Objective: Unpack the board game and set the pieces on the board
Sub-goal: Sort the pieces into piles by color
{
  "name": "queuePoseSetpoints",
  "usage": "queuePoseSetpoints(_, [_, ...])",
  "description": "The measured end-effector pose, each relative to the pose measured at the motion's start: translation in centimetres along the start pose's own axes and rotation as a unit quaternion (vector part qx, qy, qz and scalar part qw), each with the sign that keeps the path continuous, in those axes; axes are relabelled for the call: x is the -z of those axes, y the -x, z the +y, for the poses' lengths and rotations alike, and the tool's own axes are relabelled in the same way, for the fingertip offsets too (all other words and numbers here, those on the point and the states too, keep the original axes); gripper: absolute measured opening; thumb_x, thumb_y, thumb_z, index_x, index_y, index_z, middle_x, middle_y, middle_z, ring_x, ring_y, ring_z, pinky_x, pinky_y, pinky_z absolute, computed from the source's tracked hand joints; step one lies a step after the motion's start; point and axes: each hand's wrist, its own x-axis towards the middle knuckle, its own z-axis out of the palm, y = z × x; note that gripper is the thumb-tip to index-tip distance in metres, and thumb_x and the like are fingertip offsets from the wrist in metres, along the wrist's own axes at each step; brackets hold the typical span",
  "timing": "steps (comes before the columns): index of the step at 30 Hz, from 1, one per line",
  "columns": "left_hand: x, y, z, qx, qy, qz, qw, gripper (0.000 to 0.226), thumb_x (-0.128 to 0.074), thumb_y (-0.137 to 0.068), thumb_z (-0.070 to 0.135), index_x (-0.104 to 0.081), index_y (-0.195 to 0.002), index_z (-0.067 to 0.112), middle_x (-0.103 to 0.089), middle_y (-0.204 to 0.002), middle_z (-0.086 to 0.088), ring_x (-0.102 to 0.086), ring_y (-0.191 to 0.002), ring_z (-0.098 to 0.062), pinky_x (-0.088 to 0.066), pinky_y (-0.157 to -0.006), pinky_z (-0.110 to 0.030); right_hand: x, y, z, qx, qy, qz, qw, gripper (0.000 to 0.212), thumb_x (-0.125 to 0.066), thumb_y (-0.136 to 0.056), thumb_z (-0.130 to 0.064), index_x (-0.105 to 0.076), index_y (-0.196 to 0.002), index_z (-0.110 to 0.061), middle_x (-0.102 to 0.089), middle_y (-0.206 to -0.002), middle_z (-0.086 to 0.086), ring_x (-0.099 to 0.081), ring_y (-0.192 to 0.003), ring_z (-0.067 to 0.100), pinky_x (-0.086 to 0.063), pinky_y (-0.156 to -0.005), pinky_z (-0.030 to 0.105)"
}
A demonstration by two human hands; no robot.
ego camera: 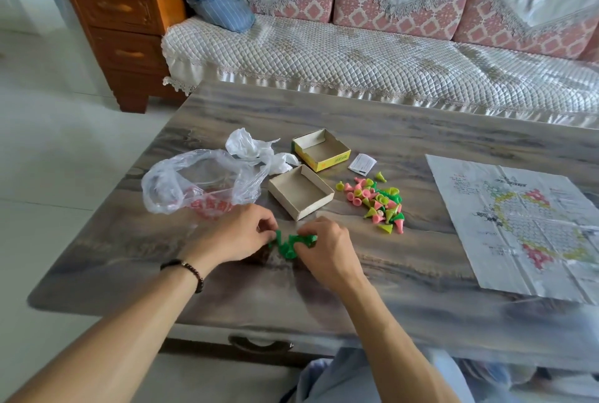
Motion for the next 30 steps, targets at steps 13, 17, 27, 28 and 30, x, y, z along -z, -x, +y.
queuePoseSetpoints(13, [0.8, -0.8, 1.1, -0.040, 0.017, 0.061, 0.997, 0.010, -0.065, -0.090, 0.026, -0.073, -0.094, 0.021, -0.066, -0.081, 0.014, -0.065, -0.076, -0.007, -0.050, -0.071, -0.026, 1.2, -0.2, 0.7, 0.062, 0.017, -0.027, 0.998, 0.038, -0.064, -0.077, -0.014, -0.068, -0.115, -0.017, -0.068, -0.103, 0.002, -0.062, -0.093, 0.017, -0.045, -0.079, 0.020])
queuePoseSetpoints(17, [0.8, -2.1, 2.2, -0.073, 0.017, 0.083, 0.994, 0.010, -0.064, -0.090, 0.026, -0.073, -0.092, 0.021, -0.068, -0.084, 0.013, -0.063, -0.076, -0.007, -0.053, -0.074, -0.029, 3.0, -1.0, 2.2, 0.038, 0.013, 0.013, 0.999, 0.034, -0.063, -0.082, -0.015, -0.067, -0.116, -0.014, -0.068, -0.108, 0.001, -0.061, -0.096, 0.013, -0.045, -0.083, 0.018])
queuePoseSetpoints(27, [-3.4, -8.5, 10.5, -0.211, -0.007, 0.069, 0.975, 0.015, -0.064, -0.088, 0.025, -0.073, -0.098, 0.020, -0.067, -0.091, 0.002, -0.062, -0.081, -0.017, -0.052, -0.074, -0.035, 9.2, -2.9, 11.0, -0.088, 0.049, 0.202, 0.974, 0.020, -0.065, -0.075, -0.008, -0.071, -0.093, -0.014, -0.069, -0.088, 0.001, -0.062, -0.075, 0.016, -0.050, -0.072, 0.030])
queuePoseSetpoints(28, [-3.9, -8.7, 10.8, -0.217, -0.016, 0.066, 0.974, 0.017, -0.063, -0.088, 0.026, -0.073, -0.100, 0.020, -0.067, -0.094, 0.000, -0.063, -0.084, -0.019, -0.051, -0.075, -0.035, 9.2, -3.0, 11.4, -0.095, 0.050, 0.194, 0.975, 0.020, -0.066, -0.076, -0.010, -0.071, -0.094, -0.015, -0.068, -0.089, 0.001, -0.061, -0.075, 0.015, -0.049, -0.070, 0.028])
queuePoseSetpoints(30, [-5.2, -9.5, 11.8, -0.224, -0.037, 0.053, 0.972, 0.023, -0.064, -0.087, 0.031, -0.071, -0.107, 0.022, -0.066, -0.102, -0.002, -0.063, -0.093, -0.023, -0.050, -0.077, -0.034, 9.2, -3.5, 12.2, -0.100, 0.053, 0.157, 0.981, 0.020, -0.068, -0.077, -0.017, -0.070, -0.097, -0.018, -0.067, -0.090, -0.001, -0.058, -0.073, 0.012, -0.043, -0.067, 0.024])
